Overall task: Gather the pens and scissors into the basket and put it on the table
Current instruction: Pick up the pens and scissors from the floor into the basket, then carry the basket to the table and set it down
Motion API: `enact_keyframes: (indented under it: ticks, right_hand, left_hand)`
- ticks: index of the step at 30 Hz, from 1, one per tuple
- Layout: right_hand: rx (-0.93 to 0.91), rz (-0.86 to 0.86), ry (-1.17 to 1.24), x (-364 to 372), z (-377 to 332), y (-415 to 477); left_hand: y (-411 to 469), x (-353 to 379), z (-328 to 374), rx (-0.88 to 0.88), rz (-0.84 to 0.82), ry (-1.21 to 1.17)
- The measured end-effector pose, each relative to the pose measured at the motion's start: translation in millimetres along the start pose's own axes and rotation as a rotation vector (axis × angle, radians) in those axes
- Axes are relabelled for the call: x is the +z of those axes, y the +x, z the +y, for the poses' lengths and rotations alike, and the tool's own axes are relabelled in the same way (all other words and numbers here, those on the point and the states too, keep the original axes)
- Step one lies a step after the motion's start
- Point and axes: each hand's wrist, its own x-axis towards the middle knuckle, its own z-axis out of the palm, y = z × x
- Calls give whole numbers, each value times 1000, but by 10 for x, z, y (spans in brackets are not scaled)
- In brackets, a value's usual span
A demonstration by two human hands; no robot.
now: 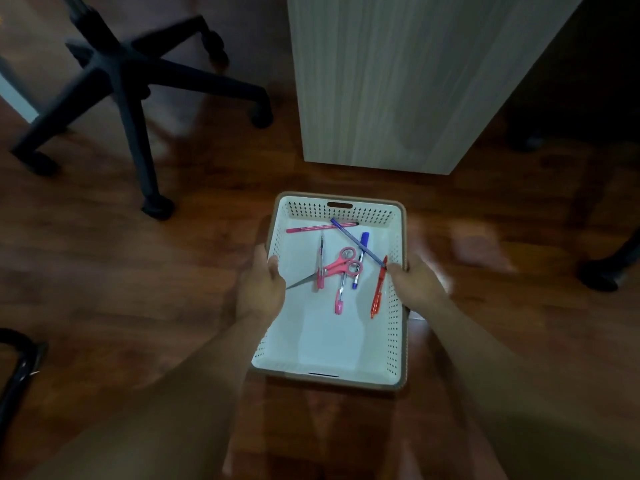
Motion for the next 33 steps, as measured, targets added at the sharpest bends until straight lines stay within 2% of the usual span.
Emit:
enact_keyframes:
  ticks: [3,9,15,19,27,33]
  right_hand:
    - [17,38,197,60,77,25]
    - [116,64,433,44,42,149]
    - [204,43,487,-1,-57,121]
    - [239,74,492,-267,-339,-176]
    - [288,33,544,-1526,-1465,-1564]
    - [276,35,526,-2794,-2689,-2894]
  left_hand:
    - [47,-5,37,-8,10,-20]
    - [227,-8,153,-17,10,-64]
    - [215,-94,271,-57,-57,-110]
    - [-42,-435,492,-87,-47,-168]
    - [-1022,-2070,1490,-99,-55,-204]
    - [-1849,-3783,2612,-69,-78,-242]
